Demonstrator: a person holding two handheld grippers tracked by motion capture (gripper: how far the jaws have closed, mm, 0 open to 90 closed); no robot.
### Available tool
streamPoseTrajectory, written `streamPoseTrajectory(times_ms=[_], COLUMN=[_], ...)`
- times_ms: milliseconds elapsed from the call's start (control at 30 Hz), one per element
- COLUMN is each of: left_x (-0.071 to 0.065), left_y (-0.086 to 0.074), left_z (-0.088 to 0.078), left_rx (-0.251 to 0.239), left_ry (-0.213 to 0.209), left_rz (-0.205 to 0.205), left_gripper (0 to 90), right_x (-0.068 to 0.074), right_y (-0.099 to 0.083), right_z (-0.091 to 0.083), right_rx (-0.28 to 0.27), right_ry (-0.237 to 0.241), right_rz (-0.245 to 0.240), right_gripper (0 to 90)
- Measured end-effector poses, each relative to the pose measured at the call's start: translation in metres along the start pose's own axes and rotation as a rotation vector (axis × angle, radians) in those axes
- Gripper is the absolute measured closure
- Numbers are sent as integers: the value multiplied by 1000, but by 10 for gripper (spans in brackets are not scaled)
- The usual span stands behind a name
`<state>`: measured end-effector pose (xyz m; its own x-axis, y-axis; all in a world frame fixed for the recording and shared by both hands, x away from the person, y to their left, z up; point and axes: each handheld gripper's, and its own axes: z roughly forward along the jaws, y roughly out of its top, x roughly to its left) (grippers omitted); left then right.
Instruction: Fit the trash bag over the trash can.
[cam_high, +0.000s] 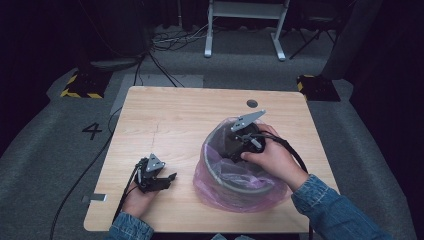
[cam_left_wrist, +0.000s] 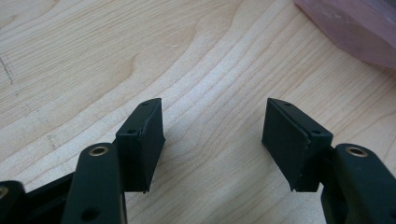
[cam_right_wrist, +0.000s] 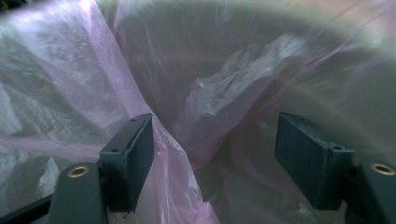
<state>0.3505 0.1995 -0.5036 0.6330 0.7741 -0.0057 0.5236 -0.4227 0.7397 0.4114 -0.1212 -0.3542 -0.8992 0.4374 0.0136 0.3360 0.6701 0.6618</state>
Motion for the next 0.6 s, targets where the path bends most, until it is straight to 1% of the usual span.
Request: streamPoseTrajectory(times_ms=[167, 300, 367, 500, 533, 600], left_x=[0, 0, 0, 0, 0, 0], left_y=[0, 0, 0, 0, 0, 0], left_z=[0, 0, 0, 0, 0, 0], left_rx=[0, 1, 0, 0, 0, 0], left_ry=[-3, -2, -3, -3, -3, -3], left_rz=[-4, -3, -3, -3, -3, -4], left_gripper=[382, 382, 382, 381, 381, 381], right_x=[-5, -4, -4, -6, -6, -8], right_y=[-5, -10, -12, -13, -14, -16], right_z=[12, 23, 27, 33, 35, 41], right_rx=[83, 159, 181, 211, 227, 263], right_ry=[6, 23, 33, 36, 40, 63], right_rz=[41, 79, 78, 63, 65, 73], right_gripper=[234, 209, 202, 169, 154, 152])
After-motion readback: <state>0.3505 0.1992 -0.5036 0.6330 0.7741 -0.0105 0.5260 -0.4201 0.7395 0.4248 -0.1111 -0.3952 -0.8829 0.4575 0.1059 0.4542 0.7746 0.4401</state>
